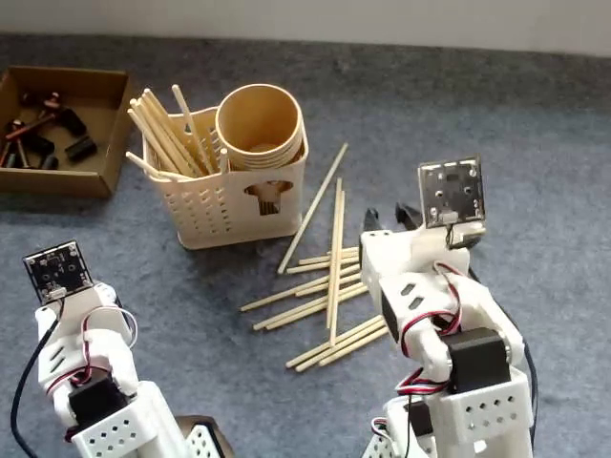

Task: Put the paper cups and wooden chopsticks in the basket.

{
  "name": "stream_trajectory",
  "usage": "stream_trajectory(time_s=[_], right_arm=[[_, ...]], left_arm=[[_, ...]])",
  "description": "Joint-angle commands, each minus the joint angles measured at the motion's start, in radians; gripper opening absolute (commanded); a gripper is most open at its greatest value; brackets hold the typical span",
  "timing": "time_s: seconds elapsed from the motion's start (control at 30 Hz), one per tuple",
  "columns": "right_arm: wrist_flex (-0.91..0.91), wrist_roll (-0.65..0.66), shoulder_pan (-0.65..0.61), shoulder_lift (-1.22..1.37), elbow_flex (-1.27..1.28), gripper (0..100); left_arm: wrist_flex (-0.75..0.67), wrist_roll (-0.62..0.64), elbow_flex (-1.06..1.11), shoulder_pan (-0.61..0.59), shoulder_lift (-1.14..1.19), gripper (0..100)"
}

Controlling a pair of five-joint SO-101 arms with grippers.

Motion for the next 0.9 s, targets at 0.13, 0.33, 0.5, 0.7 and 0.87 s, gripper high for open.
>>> stream_trajectory(time_s=[0.13,0.33,0.5,0.7,0.87], right_arm=[[0.004,-0.048,0.044,-0.001,0.119,13.0],[0.012,-0.095,0.061,0.01,0.14,13.0],[0.045,-0.138,0.107,0.228,0.079,13.2],[0.045,-0.293,0.136,0.596,-0.09,13.2],[0.047,-0.384,0.136,0.839,-0.2,13.2]], left_arm=[[-0.028,0.002,-0.03,-0.007,-0.01,1],[-0.028,0.002,-0.03,-0.007,-0.01,1],[-0.028,0.002,-0.03,-0.007,-0.01,1],[-0.028,0.002,-0.028,-0.007,-0.01,1],[-0.028,0.0,-0.027,0.021,-0.01,1]])
